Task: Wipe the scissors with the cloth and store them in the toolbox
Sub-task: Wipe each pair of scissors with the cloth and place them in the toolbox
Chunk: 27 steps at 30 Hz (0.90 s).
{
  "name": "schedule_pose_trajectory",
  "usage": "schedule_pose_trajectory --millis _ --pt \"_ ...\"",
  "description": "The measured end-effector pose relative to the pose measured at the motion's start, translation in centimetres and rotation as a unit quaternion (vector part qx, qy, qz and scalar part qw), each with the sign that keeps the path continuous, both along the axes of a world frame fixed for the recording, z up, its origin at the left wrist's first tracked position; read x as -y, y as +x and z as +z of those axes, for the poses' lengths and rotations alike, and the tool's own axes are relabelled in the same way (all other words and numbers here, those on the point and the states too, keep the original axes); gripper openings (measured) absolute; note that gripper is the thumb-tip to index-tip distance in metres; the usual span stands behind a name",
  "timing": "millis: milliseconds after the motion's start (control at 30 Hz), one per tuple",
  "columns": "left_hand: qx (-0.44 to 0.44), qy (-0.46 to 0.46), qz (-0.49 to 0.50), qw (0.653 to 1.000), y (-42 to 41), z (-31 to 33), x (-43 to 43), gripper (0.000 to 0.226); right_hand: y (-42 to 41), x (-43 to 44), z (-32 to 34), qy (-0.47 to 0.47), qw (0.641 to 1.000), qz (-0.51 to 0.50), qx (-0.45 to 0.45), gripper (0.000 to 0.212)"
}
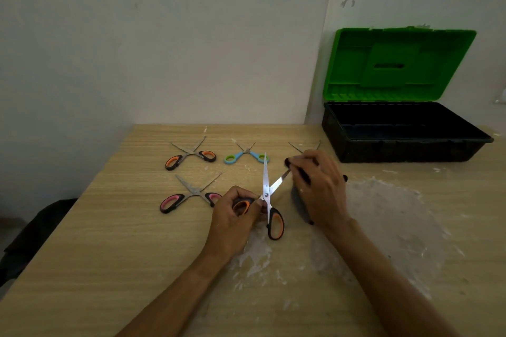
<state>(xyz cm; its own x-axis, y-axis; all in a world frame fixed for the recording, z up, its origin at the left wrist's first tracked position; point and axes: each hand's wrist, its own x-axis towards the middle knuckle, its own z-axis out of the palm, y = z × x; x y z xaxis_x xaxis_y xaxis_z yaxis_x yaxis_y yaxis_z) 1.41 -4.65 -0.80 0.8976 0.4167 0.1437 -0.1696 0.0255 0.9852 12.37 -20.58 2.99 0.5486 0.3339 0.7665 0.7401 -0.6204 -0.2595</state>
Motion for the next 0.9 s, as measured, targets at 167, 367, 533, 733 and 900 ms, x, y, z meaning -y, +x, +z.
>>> schedule_pose_trajectory --millis 167,367,533,733,900 --pt "-0.022 -0.066 -0.002 0.998 0.2 0.2 0.2 0.004 1.8 3.3 0.7 0.16 0.981 -0.05 -0.099 0.026" --pt "-0.032 -0.127 0.026 0.991 0.2 0.7 -0.2 0.006 1.4 4.0 1.4 0.364 0.875 0.013 -0.32 0.026" --pt "-0.036 -0.116 0.039 0.992 -0.1 0.6 -0.3 0.006 1.0 3.6 0.4 0.382 0.798 0.074 -0.46 0.025" --pt "-0.043 -0.165 0.029 0.985 -0.1 0.5 -0.1 0.011 0.5 3.3 0.9 0.329 0.8 0.124 -0.485 0.039" --pt "-0.021 -0.196 0.018 0.98 0.0 0.7 -0.3 0.013 -0.4 2.9 1.0 0.163 0.918 0.092 -0.349 0.017"
